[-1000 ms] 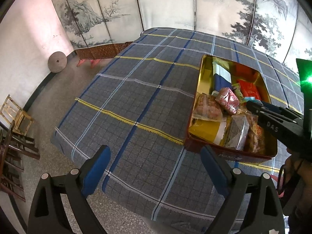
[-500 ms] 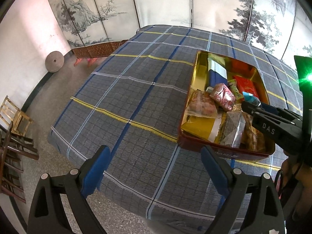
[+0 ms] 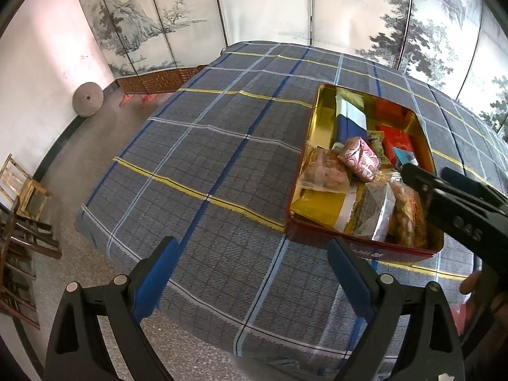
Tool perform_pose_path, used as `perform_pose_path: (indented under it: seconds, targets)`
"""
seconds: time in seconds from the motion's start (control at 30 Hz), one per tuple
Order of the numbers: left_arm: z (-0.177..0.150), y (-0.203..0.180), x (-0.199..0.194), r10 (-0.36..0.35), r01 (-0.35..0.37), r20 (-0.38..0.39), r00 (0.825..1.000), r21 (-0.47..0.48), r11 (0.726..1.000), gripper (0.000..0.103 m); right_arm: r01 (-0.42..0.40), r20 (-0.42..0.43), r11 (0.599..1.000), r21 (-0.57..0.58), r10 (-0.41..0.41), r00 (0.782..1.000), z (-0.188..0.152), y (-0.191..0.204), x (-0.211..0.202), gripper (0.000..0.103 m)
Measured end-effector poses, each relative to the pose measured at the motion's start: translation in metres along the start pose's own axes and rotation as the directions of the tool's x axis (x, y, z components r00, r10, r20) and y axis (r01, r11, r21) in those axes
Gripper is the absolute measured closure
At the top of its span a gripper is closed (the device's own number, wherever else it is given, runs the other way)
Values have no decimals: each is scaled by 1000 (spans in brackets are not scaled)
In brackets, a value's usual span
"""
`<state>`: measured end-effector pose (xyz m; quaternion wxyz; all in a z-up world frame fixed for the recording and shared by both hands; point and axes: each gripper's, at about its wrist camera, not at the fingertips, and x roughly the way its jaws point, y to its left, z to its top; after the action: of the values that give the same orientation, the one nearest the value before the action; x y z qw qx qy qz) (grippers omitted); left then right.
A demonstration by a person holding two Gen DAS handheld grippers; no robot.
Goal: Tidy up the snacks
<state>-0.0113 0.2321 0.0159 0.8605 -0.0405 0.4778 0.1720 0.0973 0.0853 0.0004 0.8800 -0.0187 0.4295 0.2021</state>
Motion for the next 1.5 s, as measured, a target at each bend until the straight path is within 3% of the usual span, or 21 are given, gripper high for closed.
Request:
perform_pose_path:
  seconds: [0.07,0.5,1.5]
  targets:
    - [0,-2,0,-3,3,0,1000,2,1000,10,15,-8,1000,1,-15,1000,-4,-1,-8,19]
    - [0,-19,-2,-22,22,-2,1000,28,999,10,154,-51,988,-24,-155,987,-40,-10,-32,19]
    - [5,-31,-3,-16,16,-6,1000,50,999,10,106,-110,994,-15,-107,988,-49,-8,-28,19]
